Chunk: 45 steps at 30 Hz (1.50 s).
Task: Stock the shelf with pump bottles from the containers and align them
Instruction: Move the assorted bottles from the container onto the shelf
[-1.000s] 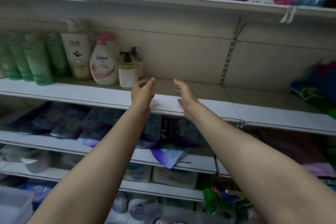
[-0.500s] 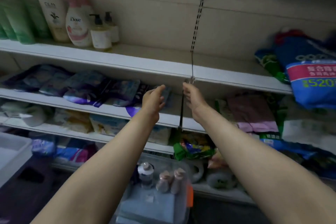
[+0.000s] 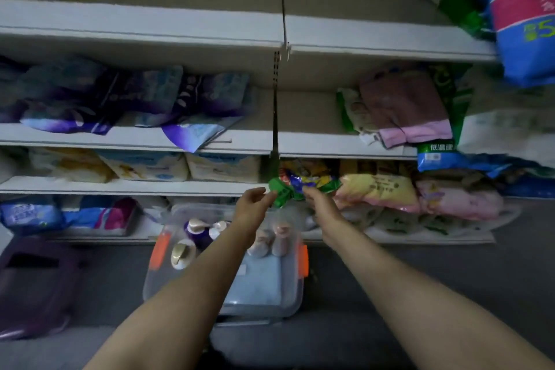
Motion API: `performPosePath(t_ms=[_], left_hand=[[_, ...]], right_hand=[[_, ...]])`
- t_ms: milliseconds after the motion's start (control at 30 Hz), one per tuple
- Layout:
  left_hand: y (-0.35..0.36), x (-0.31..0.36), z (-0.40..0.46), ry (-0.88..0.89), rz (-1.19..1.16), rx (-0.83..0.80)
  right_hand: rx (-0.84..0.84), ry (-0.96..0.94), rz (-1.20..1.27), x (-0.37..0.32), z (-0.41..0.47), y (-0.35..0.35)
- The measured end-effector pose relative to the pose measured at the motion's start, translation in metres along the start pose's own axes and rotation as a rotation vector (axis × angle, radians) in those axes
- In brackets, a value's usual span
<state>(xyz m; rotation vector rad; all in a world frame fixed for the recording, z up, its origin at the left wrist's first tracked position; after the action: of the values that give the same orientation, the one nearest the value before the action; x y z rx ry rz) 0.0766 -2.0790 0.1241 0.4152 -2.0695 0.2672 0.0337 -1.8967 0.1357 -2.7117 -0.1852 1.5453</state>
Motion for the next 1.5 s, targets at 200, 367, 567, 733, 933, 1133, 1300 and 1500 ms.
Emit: performPosePath(t_ms=[200, 367, 567, 733, 933, 1133, 1300, 1500], left_hand=[[0.003, -0.068, 0.043, 0.003, 0.266, -0.181], [0.017, -0.106, 0.077, -0.051, 0.358, -0.262], [0.037, -0.132, 0.103, -0.047, 0.430, -0.284], [0.046, -0.142, 0.117, -0.034, 0.610, -0.288], [0.044, -0.143, 0.117, -0.007, 0.796, -0.167], [0.039, -0.136, 0.113, 0.054, 0.858, -0.111], [0.025, -0.134, 0.095, 0.061, 0.656, -0.079], [0.025, -0.084, 0.068, 0.124, 0.380, -0.167]], right_hand=[[0.042, 0.261, 0.017, 0.099, 0.004, 0.000], [-0.009, 0.284, -0.046, 0.137, 0.011, 0.010], [0.064, 0.262, -0.096, 0.156, 0.025, 0.018], [0.117, 0.321, 0.009, 0.178, 0.032, 0.019], [0.091, 0.306, -0.032, 0.178, 0.026, 0.016], [0.049, 0.337, -0.056, 0.168, 0.026, 0.021], [0.025, 0.309, -0.017, 0.158, 0.016, 0.018], [-0.055, 0.281, 0.034, 0.126, 0.002, 0.019]])
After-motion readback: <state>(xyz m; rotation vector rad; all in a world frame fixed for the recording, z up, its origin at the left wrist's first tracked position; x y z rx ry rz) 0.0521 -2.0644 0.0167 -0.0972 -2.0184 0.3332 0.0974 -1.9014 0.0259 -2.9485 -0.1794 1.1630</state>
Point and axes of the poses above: each hand's wrist, its own z-axis towards the middle knuckle, its own y-axis out of the palm, x = y × z, the point moved 9 cm from there along z, towards the middle knuckle, and after that the axes turned 4 degrees about -y, right-handed, at the moved point
